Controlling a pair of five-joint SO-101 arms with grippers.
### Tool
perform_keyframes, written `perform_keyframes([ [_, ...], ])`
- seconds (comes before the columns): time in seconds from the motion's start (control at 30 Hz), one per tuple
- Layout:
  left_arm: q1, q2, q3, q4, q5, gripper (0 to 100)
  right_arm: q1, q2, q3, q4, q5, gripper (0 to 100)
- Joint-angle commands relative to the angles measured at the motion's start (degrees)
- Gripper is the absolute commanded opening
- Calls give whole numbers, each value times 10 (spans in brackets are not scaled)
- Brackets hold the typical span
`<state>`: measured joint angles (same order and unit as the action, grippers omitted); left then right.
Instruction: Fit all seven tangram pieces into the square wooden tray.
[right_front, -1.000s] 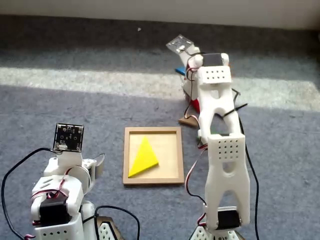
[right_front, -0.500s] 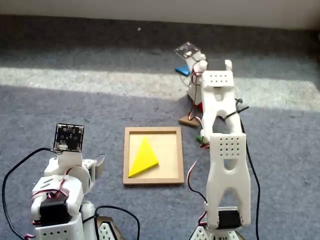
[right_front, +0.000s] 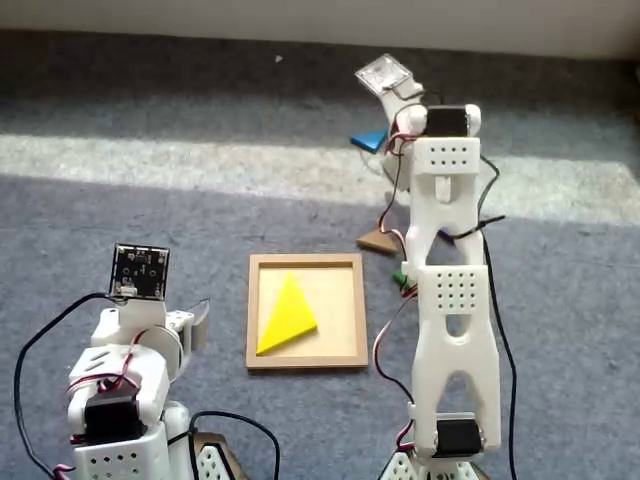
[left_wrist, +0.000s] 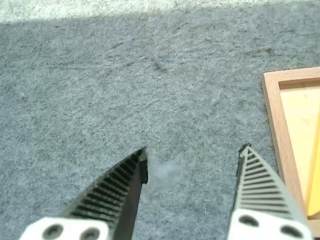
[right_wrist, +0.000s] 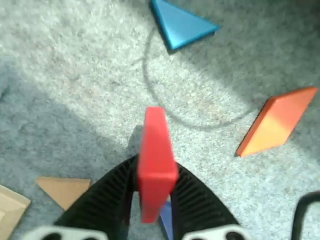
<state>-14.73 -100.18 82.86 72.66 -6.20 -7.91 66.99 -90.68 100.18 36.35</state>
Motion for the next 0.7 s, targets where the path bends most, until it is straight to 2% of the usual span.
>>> perform_keyframes([
  [0.0,-6,-6,-3,-14,4,292,4,-29,-7,12,-4,8],
  [0.13,-6,-6,-3,-16,4,292,1,-45,-2,13,-25,7],
  [0.23,-6,-6,-3,-16,4,292,-4,-95,53,13,-37,7],
  [0.67,-6,-6,-3,-17,5,292,-103,-509,575,5,-32,7],
])
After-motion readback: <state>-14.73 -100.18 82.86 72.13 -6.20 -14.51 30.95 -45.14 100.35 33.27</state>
